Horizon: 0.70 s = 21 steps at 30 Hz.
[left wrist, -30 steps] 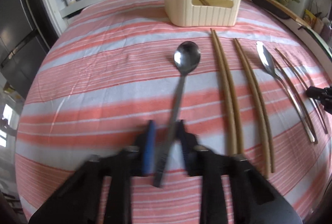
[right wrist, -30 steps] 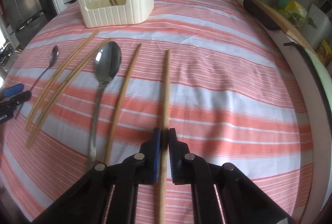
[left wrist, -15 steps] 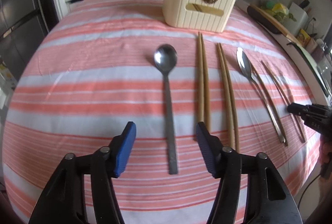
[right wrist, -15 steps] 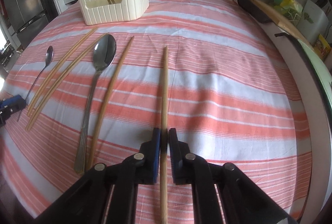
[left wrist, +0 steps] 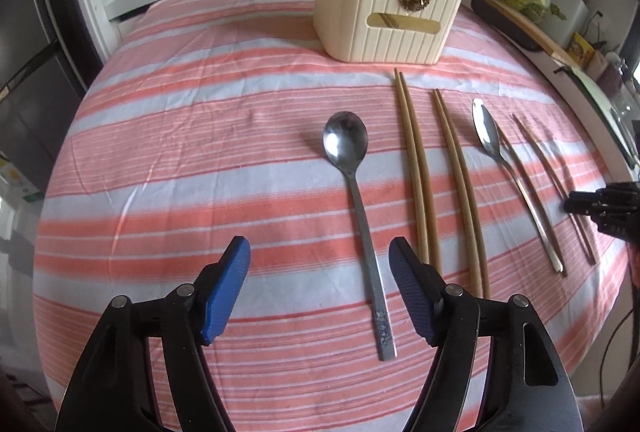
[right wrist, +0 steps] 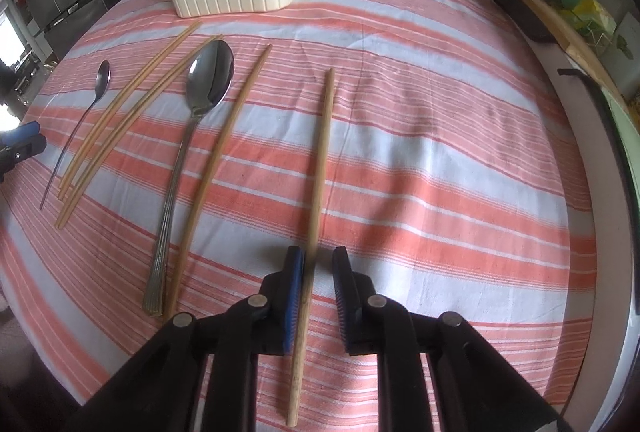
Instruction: Organize utensils
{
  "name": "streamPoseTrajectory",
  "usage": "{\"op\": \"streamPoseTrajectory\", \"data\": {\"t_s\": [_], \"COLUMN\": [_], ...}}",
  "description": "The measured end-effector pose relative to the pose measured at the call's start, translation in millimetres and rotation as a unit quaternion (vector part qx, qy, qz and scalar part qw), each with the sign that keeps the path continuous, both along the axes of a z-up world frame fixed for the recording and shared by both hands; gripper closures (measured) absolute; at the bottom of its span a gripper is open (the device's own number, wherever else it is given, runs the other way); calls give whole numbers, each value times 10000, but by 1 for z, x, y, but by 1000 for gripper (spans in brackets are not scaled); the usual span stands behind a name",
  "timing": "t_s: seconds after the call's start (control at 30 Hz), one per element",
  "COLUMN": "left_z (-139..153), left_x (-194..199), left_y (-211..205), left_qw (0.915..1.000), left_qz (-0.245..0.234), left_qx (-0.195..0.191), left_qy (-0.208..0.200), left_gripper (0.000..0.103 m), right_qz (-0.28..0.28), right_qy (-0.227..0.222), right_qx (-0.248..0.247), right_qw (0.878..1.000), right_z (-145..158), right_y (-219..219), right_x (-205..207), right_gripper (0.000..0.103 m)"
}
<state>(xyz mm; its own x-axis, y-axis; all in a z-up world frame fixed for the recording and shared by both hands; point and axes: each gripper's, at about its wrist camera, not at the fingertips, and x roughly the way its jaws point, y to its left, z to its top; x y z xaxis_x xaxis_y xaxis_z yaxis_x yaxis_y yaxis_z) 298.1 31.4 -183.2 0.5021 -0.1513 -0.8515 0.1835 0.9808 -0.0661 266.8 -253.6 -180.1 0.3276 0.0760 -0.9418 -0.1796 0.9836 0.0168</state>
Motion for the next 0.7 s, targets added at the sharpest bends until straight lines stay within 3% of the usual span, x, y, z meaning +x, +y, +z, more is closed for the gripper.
{"op": "streamPoseTrajectory", "data": {"t_s": [0.23, 0.37, 0.7], "left_z": [1, 0, -25], "left_x": [12, 32, 82], "left_y": [9, -3, -32], "left_qw": [9997, 9993, 9990], "left_qz": [46, 33, 308], "left_qx": [-178, -238, 164], "left_qy": [187, 290, 262], "left_gripper": [26, 26, 26], "right_qz": [37, -62, -204], "right_qy": [262, 305, 55], "right_qx": [-51, 53, 93], "right_qw": [9996, 9995, 9997], "right_z": [-2, -4, -5], "right_y": [1, 0, 1], "right_x": [1, 7, 33], "right_gripper": [86, 78, 77]}}
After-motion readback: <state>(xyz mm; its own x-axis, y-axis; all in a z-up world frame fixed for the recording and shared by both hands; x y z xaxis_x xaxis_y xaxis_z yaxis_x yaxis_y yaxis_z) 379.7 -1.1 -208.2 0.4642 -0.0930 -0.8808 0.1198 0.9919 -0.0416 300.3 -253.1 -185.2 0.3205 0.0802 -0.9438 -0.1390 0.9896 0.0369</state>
